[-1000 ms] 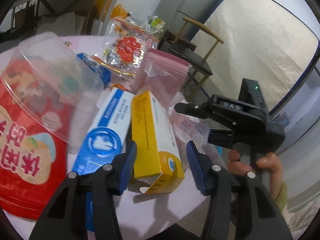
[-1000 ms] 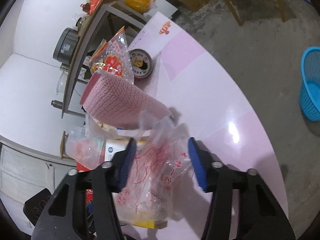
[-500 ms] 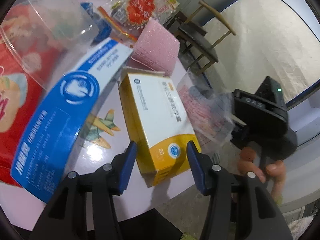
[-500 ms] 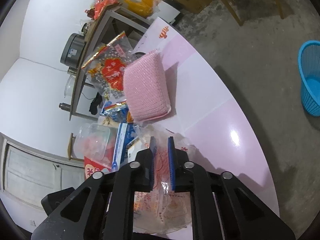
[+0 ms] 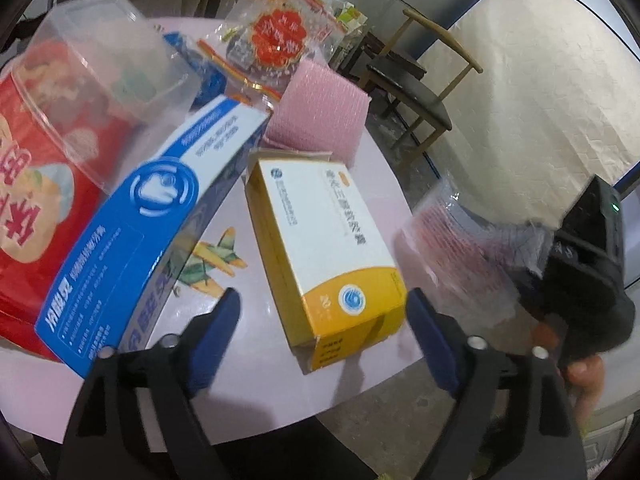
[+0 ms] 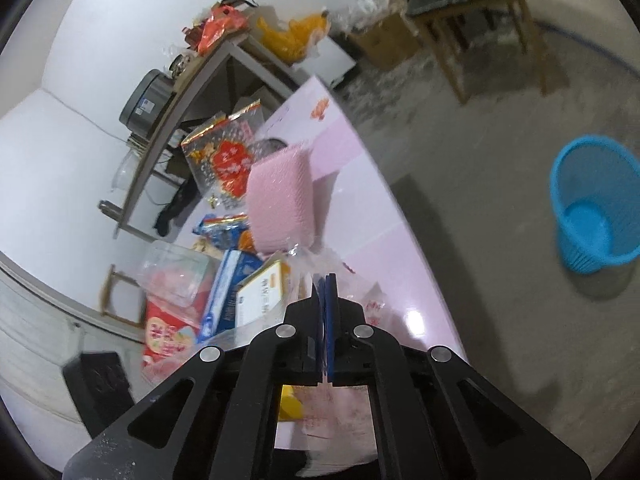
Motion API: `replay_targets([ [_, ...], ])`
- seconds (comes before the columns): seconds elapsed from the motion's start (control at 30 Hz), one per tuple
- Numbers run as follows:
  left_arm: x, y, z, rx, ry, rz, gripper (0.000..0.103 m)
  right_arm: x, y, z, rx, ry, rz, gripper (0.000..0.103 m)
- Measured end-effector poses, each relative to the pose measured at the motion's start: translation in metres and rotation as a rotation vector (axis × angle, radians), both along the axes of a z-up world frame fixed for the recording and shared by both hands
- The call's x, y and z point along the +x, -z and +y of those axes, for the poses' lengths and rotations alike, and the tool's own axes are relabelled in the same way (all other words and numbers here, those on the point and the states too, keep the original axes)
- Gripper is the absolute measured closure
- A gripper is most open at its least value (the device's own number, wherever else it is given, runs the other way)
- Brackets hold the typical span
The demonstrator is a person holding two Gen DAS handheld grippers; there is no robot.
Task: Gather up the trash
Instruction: 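Carry the clear plastic bag with the right tool over the blue wastebasket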
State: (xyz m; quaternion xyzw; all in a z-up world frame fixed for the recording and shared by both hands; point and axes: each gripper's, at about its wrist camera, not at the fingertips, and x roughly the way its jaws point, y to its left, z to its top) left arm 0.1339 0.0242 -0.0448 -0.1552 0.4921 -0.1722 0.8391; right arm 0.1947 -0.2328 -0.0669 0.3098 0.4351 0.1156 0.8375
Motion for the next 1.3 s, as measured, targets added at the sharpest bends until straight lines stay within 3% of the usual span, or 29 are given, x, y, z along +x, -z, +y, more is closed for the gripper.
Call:
replay_targets([
  [0.13, 0.015, -0.006, -0.014, 0.061, -0.047, -0.026, 0.007, -0.007, 0.008, -0.005, -0.027, 0.002, 0.007, 0.103],
  [0.33, 0.042, 0.0, -0.04, 0.177, -0.082, -0.016, 0.007, -0.015, 0.018, -0.017, 0.017, 0.024, 0.031, 0.103],
  [0.67, 0.044, 0.011, -0.061, 0.318, -0.064, -0.044, 0.01, -0.017, 0.024, -0.029, 0.09, 0.019, 0.022, 0.103],
  [0.73, 0.042, 0.012, -0.061, 0.317, -0.049, -0.043, 0.02, -0.017, 0.025, -0.031, 0.108, 0.012, 0.019, 0.103],
  [0.83, 0.036, 0.012, -0.056, 0.308, -0.042, -0.043, 0.025, -0.018, 0.024, -0.034, 0.133, 0.003, 0.006, 0.103],
  [1.1, 0.019, -0.002, -0.053, 0.275, -0.026, -0.065, 0.027, -0.025, 0.013, -0.05, 0.174, 0.006, -0.045, 0.103],
  [1.3, 0.019, -0.023, -0.066, 0.193, 0.03, -0.082, 0.028, -0.036, 0.009, -0.084, 0.228, 0.07, -0.075, 0.103],
])
